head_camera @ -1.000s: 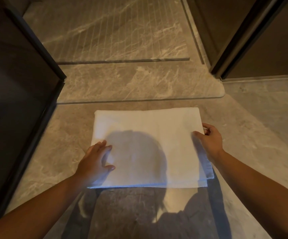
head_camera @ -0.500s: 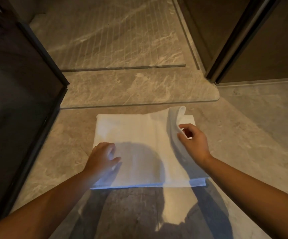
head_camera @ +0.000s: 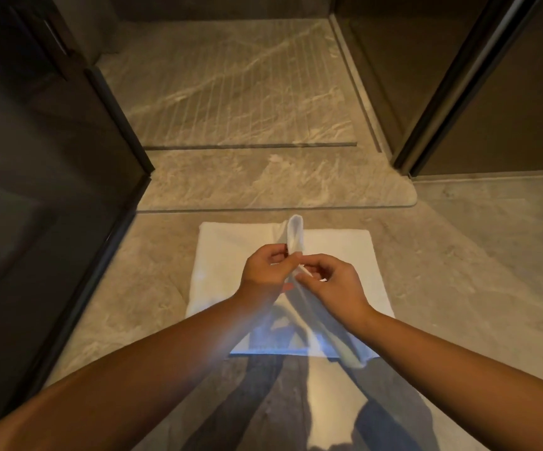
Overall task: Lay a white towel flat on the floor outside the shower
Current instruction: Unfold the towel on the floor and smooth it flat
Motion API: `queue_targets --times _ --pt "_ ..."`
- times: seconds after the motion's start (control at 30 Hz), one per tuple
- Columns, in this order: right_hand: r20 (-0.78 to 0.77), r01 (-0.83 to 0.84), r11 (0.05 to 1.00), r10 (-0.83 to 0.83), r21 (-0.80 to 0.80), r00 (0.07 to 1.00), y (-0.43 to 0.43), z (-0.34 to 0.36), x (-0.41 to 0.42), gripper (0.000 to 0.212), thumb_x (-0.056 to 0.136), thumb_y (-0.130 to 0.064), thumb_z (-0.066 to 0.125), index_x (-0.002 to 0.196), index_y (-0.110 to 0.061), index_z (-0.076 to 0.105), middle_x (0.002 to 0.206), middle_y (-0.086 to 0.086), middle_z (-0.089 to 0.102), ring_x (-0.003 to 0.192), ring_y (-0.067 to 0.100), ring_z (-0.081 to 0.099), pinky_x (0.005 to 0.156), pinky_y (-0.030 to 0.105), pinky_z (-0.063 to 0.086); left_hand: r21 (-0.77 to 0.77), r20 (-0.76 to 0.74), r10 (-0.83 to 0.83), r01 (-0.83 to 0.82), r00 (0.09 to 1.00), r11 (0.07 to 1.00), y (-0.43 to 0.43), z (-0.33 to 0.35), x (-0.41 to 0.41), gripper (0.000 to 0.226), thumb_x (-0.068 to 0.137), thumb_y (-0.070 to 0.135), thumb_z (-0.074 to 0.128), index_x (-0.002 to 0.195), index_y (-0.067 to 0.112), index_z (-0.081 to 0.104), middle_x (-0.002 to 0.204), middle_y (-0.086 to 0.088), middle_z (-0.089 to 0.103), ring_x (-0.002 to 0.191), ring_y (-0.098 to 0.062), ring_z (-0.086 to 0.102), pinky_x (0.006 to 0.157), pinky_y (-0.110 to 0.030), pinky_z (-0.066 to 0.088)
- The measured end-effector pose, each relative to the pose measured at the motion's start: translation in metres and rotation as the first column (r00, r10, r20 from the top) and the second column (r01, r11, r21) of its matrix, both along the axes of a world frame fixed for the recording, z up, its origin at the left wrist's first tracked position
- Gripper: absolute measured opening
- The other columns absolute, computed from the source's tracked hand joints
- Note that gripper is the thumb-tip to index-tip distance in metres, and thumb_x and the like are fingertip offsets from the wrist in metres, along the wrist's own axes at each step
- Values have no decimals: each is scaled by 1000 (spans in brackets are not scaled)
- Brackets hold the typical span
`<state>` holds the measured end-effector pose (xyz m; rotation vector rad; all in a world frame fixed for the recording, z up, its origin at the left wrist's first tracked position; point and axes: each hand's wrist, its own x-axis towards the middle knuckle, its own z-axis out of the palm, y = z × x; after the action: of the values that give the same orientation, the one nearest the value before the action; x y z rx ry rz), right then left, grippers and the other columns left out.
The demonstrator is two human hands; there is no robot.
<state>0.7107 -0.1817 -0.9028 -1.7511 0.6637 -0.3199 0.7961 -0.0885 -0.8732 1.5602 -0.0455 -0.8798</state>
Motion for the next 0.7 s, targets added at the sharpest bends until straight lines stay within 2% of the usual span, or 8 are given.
queue_targets --times 0.03,0.1,0.17,0.27,0.4,0.53,0.7 --pt "-11 0 1000 0 26 1000 1 -1 1 27 79 -2 67 92 -26 66 77 -11 64 67 -4 59 66 5 46 6 -18 16 -16 1000 1000 1 0 2 21 83 9 64 104 6 59 101 -14 64 84 -20 63 62 -25 55" --pt "-26 -19 998 20 63 999 3 -1 2 26 79 -1 65 95 -21 66 81 -4 66 73 2 60 71 8 49 46 -6 34 -34 999 998 3 -1 6 24 84 5 61 108 2 59 105 -18 64 89 -26 63 71 -33 54" --pt "-34 -55 996 58 77 998 7 0 2 26 80 1 64 99 -16 67 87 0 67 80 4 62 78 14 51 91 45 48 -52 998 994 4 -2 9 20 84 1 57 103 2 61 98 -16 65 87 -28 63 76 -38 53" --pt "-29 -114 987 118 117 993 12 2 2 28 82 3 59 105 -13 64 95 3 67 87 10 64 83 18 50 130 97 82 -94 992 987 6 -4 10 13 81 -2 56 92 2 63 82 -12 64 80 -29 63 74 -39 56" --pt "-28 -162 977 167 138 986 18 4 5 33 84 6 55 112 -9 60 101 4 66 92 17 64 88 24 51 161 166 76 -103 983 982 13 -7 10 6 80 3 62 83 8 63 87 -18 67 86 -36 65 81 -49 54" --pt "-14 -198 964 203 176 979 22 4 8 36 83 8 56 117 -6 57 102 5 65 91 17 64 84 19 52 154 202 109 -141 973 978 25 -9 19 19 82 1 58 70 15 63 76 -14 66 79 -34 65 79 -51 55" --pt "0 -218 968 219 121 976 24 -1 11 32 82 6 57 109 -11 59 100 7 66 90 16 62 78 14 50 148 241 146 -185 959 972 42 -11 31 19 82 0 58 68 12 63 65 -8 61 70 -26 60 79 -48 53"
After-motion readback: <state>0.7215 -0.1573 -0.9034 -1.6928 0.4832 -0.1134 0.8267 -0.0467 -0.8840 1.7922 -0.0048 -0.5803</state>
